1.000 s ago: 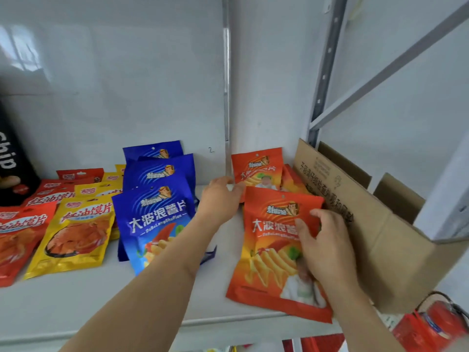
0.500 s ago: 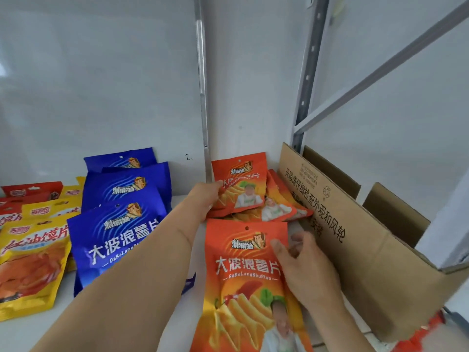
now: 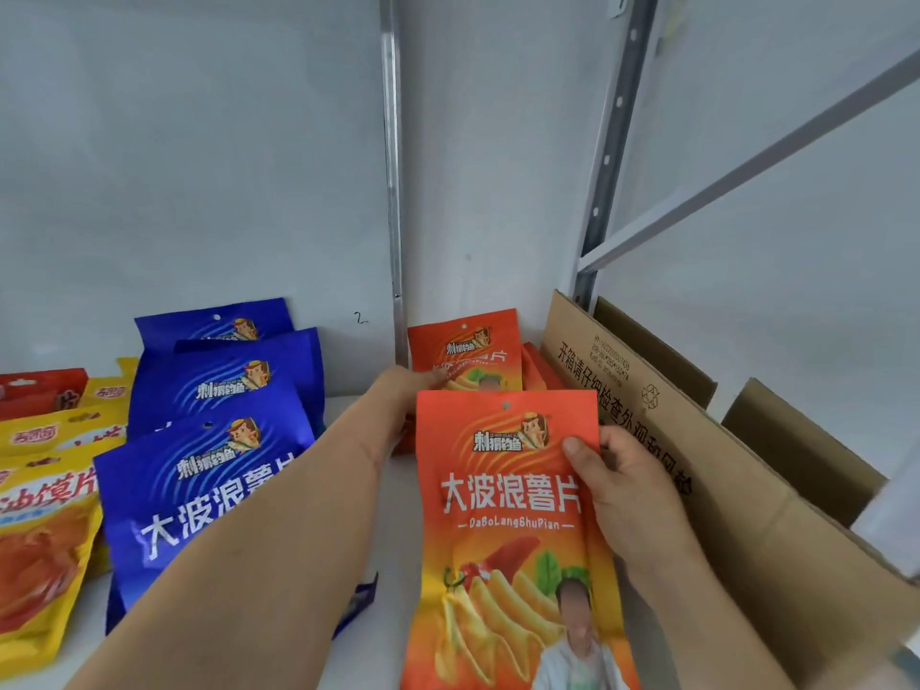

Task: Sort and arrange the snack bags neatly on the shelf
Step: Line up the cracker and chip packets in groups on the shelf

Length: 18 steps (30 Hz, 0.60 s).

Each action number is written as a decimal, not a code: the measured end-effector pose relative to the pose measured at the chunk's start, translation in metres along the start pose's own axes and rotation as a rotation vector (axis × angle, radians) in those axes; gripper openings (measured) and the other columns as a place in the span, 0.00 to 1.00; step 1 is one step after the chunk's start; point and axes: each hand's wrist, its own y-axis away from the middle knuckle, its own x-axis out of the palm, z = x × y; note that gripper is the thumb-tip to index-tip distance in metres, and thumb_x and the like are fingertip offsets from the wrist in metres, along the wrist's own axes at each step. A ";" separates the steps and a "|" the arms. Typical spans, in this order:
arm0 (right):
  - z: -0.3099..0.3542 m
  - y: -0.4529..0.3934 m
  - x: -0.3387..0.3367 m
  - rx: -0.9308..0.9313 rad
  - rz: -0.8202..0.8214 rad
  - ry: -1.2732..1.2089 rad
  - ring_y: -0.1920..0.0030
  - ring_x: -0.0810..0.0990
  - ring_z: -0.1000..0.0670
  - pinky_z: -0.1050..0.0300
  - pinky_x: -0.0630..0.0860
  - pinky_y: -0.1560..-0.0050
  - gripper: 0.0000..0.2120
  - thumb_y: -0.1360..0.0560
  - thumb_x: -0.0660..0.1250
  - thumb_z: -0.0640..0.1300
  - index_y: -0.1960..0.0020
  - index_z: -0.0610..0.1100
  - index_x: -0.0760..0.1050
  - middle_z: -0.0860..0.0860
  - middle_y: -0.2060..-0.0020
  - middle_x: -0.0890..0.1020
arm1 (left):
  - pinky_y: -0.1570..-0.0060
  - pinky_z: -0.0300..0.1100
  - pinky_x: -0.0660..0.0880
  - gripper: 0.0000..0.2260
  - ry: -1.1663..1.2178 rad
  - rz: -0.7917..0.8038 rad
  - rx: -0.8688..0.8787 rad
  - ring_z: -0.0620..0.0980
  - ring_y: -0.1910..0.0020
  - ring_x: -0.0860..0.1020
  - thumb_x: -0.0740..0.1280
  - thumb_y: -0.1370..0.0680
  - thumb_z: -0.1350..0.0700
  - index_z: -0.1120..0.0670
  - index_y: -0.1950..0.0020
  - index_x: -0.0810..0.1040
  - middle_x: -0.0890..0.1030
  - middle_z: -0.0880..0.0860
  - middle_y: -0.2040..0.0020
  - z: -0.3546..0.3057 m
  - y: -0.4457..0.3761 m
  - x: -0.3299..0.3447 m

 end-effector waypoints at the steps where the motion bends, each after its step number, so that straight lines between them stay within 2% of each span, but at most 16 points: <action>1: 0.002 -0.003 -0.003 -0.009 -0.013 0.005 0.60 0.86 0.50 0.52 0.81 0.58 0.05 0.21 0.67 0.48 0.51 0.46 0.77 0.50 0.60 0.86 | 0.45 0.54 0.80 0.21 -0.014 -0.006 -0.010 0.61 0.50 0.83 0.75 0.26 0.47 0.62 0.44 0.80 0.85 0.61 0.49 0.000 -0.002 0.001; 2: 0.004 -0.005 -0.005 -0.016 -0.023 0.014 0.61 0.86 0.51 0.55 0.80 0.61 0.06 0.21 0.66 0.49 0.51 0.46 0.77 0.50 0.60 0.86 | 0.52 0.50 0.80 0.20 -0.030 -0.007 -0.014 0.58 0.54 0.83 0.75 0.25 0.46 0.62 0.46 0.80 0.84 0.60 0.52 0.000 -0.003 0.002; 4: 0.003 -0.009 -0.005 -0.020 -0.034 0.041 0.64 0.85 0.54 0.62 0.78 0.66 0.06 0.21 0.66 0.48 0.52 0.46 0.77 0.49 0.61 0.86 | 0.64 0.43 0.74 0.18 -0.048 -0.029 -0.010 0.54 0.61 0.79 0.73 0.24 0.45 0.61 0.49 0.79 0.82 0.58 0.57 -0.002 -0.007 0.003; 7: 0.000 -0.012 -0.003 -0.030 -0.069 0.116 0.66 0.84 0.56 0.65 0.76 0.70 0.07 0.20 0.65 0.49 0.53 0.47 0.76 0.50 0.63 0.85 | 0.69 0.40 0.69 0.19 -0.063 -0.059 -0.020 0.52 0.68 0.74 0.70 0.22 0.43 0.61 0.50 0.79 0.79 0.57 0.62 -0.004 -0.011 0.005; 10: -0.003 -0.017 -0.001 -0.027 -0.096 0.275 0.64 0.84 0.56 0.60 0.79 0.65 0.07 0.20 0.64 0.51 0.54 0.49 0.74 0.52 0.62 0.84 | 0.74 0.38 0.65 0.19 -0.062 -0.070 -0.049 0.50 0.74 0.69 0.69 0.22 0.43 0.59 0.56 0.77 0.75 0.56 0.67 -0.003 -0.015 0.007; 12: -0.003 -0.020 0.000 -0.011 -0.088 0.358 0.61 0.83 0.55 0.58 0.79 0.63 0.07 0.20 0.64 0.53 0.54 0.51 0.74 0.54 0.61 0.83 | 0.73 0.38 0.69 0.18 -0.005 -0.080 -0.050 0.50 0.73 0.70 0.70 0.22 0.45 0.60 0.59 0.76 0.75 0.56 0.67 -0.002 -0.018 0.008; 14: -0.003 -0.020 0.000 0.002 -0.071 0.402 0.60 0.83 0.56 0.60 0.78 0.63 0.07 0.20 0.63 0.54 0.54 0.52 0.73 0.55 0.60 0.83 | 0.64 0.43 0.74 0.16 0.057 -0.096 -0.046 0.52 0.69 0.74 0.71 0.22 0.47 0.61 0.57 0.77 0.78 0.56 0.65 -0.003 -0.022 0.008; 17: -0.005 -0.020 0.001 0.010 -0.053 0.433 0.60 0.83 0.58 0.61 0.79 0.64 0.07 0.20 0.63 0.54 0.52 0.52 0.74 0.55 0.59 0.83 | 0.63 0.47 0.79 0.12 0.157 -0.073 -0.061 0.55 0.67 0.78 0.72 0.22 0.53 0.60 0.57 0.76 0.80 0.58 0.63 -0.008 -0.019 0.008; 18: -0.005 -0.020 0.001 0.013 -0.051 0.437 0.60 0.83 0.58 0.61 0.80 0.64 0.07 0.20 0.63 0.55 0.52 0.52 0.74 0.55 0.59 0.83 | 0.58 0.51 0.81 0.11 0.172 -0.056 -0.079 0.57 0.63 0.81 0.73 0.23 0.54 0.61 0.55 0.77 0.82 0.59 0.60 -0.010 -0.018 0.008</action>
